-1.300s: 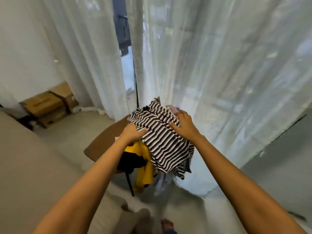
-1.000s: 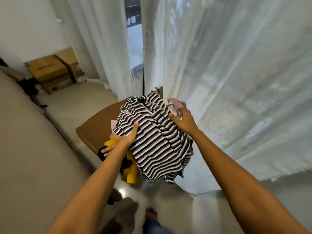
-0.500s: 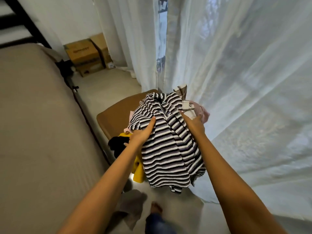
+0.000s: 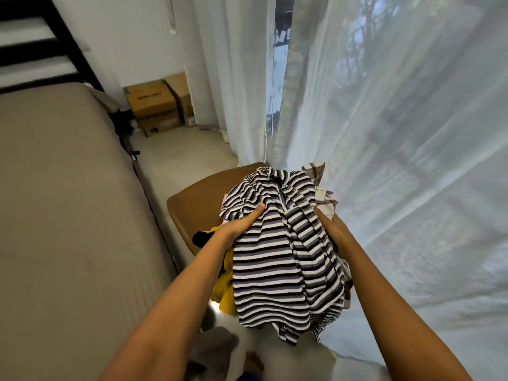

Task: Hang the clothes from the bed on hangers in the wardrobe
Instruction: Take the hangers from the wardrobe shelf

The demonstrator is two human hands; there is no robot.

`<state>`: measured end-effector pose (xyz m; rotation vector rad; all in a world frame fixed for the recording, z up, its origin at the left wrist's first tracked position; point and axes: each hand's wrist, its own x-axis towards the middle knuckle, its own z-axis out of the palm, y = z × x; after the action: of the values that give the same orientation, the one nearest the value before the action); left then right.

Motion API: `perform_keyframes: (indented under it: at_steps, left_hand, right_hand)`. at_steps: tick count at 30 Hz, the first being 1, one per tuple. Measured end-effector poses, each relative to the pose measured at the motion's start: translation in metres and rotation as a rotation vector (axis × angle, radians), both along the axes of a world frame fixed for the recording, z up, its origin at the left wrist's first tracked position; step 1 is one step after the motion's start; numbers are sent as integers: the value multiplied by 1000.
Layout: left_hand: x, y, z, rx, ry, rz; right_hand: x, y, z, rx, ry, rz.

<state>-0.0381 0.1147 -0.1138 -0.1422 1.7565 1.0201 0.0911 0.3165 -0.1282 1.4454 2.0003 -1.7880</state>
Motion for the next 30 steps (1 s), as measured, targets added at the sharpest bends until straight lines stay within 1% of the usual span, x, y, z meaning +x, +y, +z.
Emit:
perform_keyframes:
  at_steps: [1, 3, 5, 8, 12, 15, 20, 25, 28, 30]
  left_hand:
    - [-2, -1, -2, 34, -2, -24]
    - [-2, -5, -10, 47, 17, 12]
    - [-3, -8, -27, 76, -6, 136]
    - [0, -6, -34, 185, -35, 301]
    - [-3, -8, -23, 361, -42, 383]
    - [-7, -12, 9, 506, -7, 388]
    - [-22, -44, 71, 700, 76, 422]
    - [-53, -121, 133, 842, 202, 510]
    - [-80, -185, 172, 918, 317, 545]
    - [-102, -233, 193, 950, 405, 571]
  right_hand:
    - [0, -4, 1, 4, 53, -31]
    - [-2, -10, 0, 50, 82, -64]
    - [-2, -13, 1, 98, 51, -62]
    - [-3, -19, 7, 138, 45, -91]
    - [-10, -34, 34, 98, 151, -156]
    - [-22, -44, 64, 58, 243, -221]
    - [-46, -74, 118, 106, 433, -196]
    - [-89, -143, 184, 198, 611, -46]
    - [-126, -203, 225, 229, 718, 35]
    - [-153, -249, 249, 215, 807, 95]
